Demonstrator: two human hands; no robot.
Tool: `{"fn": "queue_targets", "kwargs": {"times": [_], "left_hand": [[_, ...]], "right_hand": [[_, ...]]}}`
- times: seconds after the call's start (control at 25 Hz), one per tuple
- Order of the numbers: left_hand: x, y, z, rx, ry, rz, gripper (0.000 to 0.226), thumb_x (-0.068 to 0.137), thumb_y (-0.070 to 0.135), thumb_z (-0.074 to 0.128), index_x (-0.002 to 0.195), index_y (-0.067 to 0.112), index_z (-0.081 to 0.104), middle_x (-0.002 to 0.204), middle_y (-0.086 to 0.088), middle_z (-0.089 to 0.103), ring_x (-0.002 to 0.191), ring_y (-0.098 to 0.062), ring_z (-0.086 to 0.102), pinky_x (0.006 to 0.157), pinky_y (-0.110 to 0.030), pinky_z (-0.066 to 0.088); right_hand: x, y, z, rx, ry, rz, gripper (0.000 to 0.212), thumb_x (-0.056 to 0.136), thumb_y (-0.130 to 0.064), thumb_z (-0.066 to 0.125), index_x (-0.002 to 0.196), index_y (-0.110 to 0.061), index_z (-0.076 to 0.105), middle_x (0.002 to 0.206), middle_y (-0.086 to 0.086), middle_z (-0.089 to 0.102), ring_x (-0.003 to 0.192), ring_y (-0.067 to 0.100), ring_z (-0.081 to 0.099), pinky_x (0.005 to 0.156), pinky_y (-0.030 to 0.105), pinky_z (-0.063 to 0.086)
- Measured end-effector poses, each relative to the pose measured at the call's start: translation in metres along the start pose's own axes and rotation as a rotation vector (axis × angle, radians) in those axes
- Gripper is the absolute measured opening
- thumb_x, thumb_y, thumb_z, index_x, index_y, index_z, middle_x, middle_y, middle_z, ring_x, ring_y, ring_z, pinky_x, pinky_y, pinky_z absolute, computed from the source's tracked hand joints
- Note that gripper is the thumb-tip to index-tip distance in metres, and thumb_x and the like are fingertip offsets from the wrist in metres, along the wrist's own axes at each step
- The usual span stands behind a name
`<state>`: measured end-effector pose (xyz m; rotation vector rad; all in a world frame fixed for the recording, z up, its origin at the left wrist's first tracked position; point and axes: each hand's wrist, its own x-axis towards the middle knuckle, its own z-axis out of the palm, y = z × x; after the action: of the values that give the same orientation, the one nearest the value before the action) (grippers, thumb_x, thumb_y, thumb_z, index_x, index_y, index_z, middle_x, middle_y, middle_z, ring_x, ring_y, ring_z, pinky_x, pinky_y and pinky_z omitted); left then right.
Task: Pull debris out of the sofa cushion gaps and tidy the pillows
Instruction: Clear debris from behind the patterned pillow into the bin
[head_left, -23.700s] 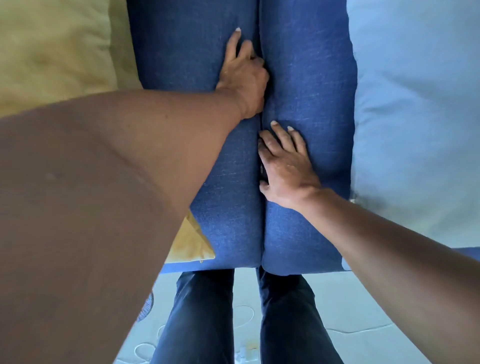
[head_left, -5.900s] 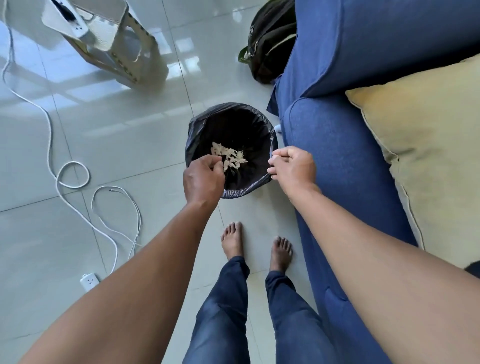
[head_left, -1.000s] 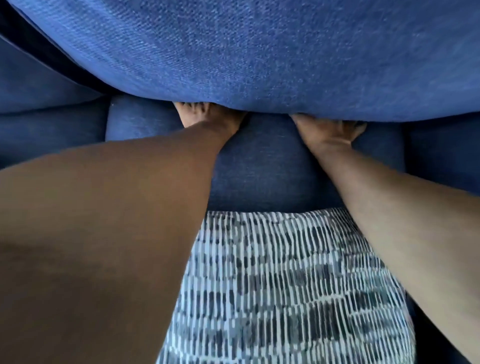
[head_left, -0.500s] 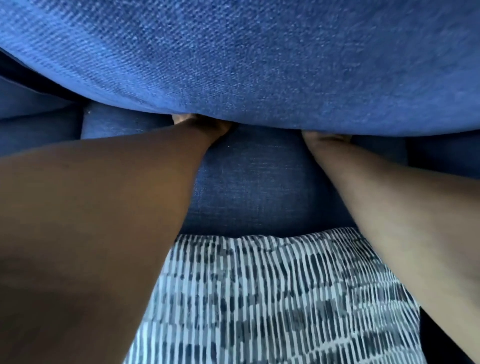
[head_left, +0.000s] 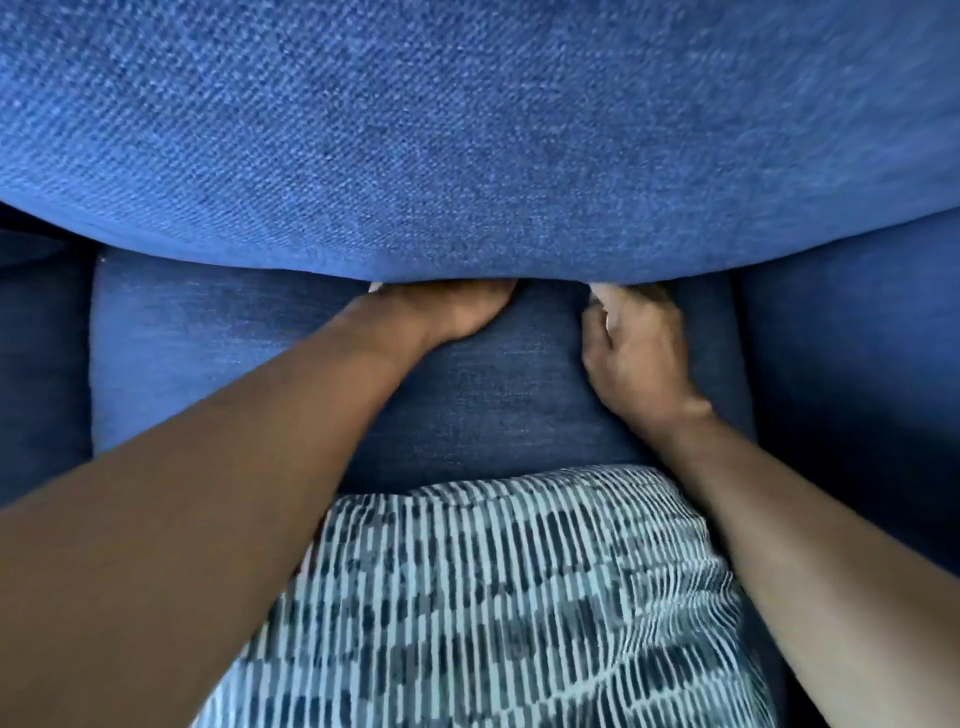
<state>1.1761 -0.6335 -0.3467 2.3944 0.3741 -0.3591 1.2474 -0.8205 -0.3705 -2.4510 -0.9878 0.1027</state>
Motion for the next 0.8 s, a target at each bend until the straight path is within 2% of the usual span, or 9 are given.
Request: {"fn": "queue_targets", "kwargs": {"times": [0.08, 0.2, 0.28, 0.36, 0.44, 0.52, 0.64, 0.72, 0.8], "left_hand": [[0.011, 0.002, 0.009, -0.016, 0.006, -0.058, 0.021, 0.102, 0.056, 0.042, 0.109, 0.042, 0.056, 0.139, 0.013, 0.057, 0.129, -0.012, 0.048, 0.117, -0.036, 0.032], [0.014, 0.0, 0.026, 0.121, -0.092, -0.195, 0.044, 0.107, 0.041, 0.032, 0.144, 0.022, 0.049, 0.151, -0.01, 0.048, 0.14, -0.034, 0.042, 0.117, -0.051, 0.03], [0.009, 0.001, 0.032, 0.314, -0.091, -0.235, 0.047, 0.108, 0.03, 0.027, 0.147, 0.012, 0.045, 0.148, -0.018, 0.05, 0.137, -0.04, 0.043, 0.111, -0.055, 0.035], [0.008, 0.001, 0.031, 0.326, -0.046, -0.231, 0.047, 0.108, 0.032, 0.026, 0.148, 0.017, 0.045, 0.146, -0.014, 0.052, 0.137, -0.037, 0.043, 0.111, -0.052, 0.035], [0.007, 0.007, 0.034, 0.369, -0.023, -0.177, 0.054, 0.104, 0.048, 0.022, 0.149, 0.026, 0.042, 0.149, -0.011, 0.049, 0.139, -0.037, 0.041, 0.112, -0.054, 0.033], [0.003, 0.029, 0.041, 0.327, 0.011, -0.207, 0.067, 0.098, 0.064, 0.022, 0.148, 0.025, 0.045, 0.151, -0.012, 0.048, 0.14, -0.038, 0.04, 0.114, -0.056, 0.028], [-0.007, 0.044, 0.053, 0.39, 0.019, -0.105, 0.065, 0.099, 0.06, 0.026, 0.144, 0.019, 0.047, 0.142, -0.017, 0.056, 0.134, -0.04, 0.046, 0.111, -0.056, 0.031], [0.0, 0.04, 0.046, 0.387, -0.02, -0.032, 0.064, 0.099, 0.058, 0.022, 0.148, 0.02, 0.041, 0.145, -0.017, 0.053, 0.136, -0.039, 0.045, 0.112, -0.054, 0.034], [0.017, 0.038, 0.046, 0.373, -0.076, -0.04, 0.062, 0.101, 0.056, 0.025, 0.151, 0.021, 0.037, 0.155, -0.015, 0.043, 0.143, -0.037, 0.037, 0.117, -0.053, 0.029]], "right_hand": [[-0.022, -0.004, -0.018, 0.124, 0.04, 0.122, 0.043, 0.079, 0.009, 0.045, 0.111, -0.001, 0.072, 0.113, 0.012, 0.073, 0.106, 0.025, 0.062, 0.098, 0.033, 0.048], [-0.035, 0.016, -0.038, 0.06, 0.16, 0.236, 0.047, 0.079, 0.002, 0.038, 0.114, -0.001, 0.07, 0.113, 0.02, 0.066, 0.104, 0.037, 0.062, 0.098, 0.045, 0.049], [0.003, 0.042, -0.027, -0.084, 0.178, 0.392, 0.053, 0.079, -0.013, 0.033, 0.115, 0.005, 0.067, 0.117, 0.03, 0.064, 0.108, 0.044, 0.058, 0.102, 0.048, 0.044], [0.034, 0.063, -0.006, -0.249, 0.035, 0.512, 0.065, 0.081, -0.028, 0.027, 0.119, 0.007, 0.065, 0.126, 0.03, 0.064, 0.12, 0.046, 0.057, 0.112, 0.046, 0.038], [0.05, 0.071, 0.011, -0.352, -0.101, 0.491, 0.078, 0.087, -0.043, 0.017, 0.134, 0.0, 0.06, 0.14, 0.023, 0.059, 0.134, 0.041, 0.051, 0.119, 0.042, 0.031], [0.059, 0.07, 0.007, -0.315, -0.151, 0.519, 0.071, 0.095, -0.049, 0.024, 0.145, -0.007, 0.052, 0.152, 0.016, 0.05, 0.143, 0.034, 0.043, 0.122, 0.039, 0.028], [0.049, 0.061, -0.018, -0.251, -0.227, 0.482, 0.041, 0.101, -0.018, 0.045, 0.133, 0.0, 0.061, 0.143, 0.019, 0.058, 0.135, 0.036, 0.051, 0.113, 0.035, 0.037], [0.014, 0.049, -0.033, -0.116, -0.078, 0.381, 0.04, 0.09, -0.007, 0.045, 0.12, -0.001, 0.07, 0.131, 0.019, 0.066, 0.124, 0.036, 0.06, 0.106, 0.032, 0.042], [-0.034, 0.044, -0.044, -0.031, 0.017, 0.362, 0.043, 0.088, -0.006, 0.049, 0.127, -0.006, 0.07, 0.138, 0.02, 0.062, 0.126, 0.037, 0.058, 0.111, 0.032, 0.041]]}}
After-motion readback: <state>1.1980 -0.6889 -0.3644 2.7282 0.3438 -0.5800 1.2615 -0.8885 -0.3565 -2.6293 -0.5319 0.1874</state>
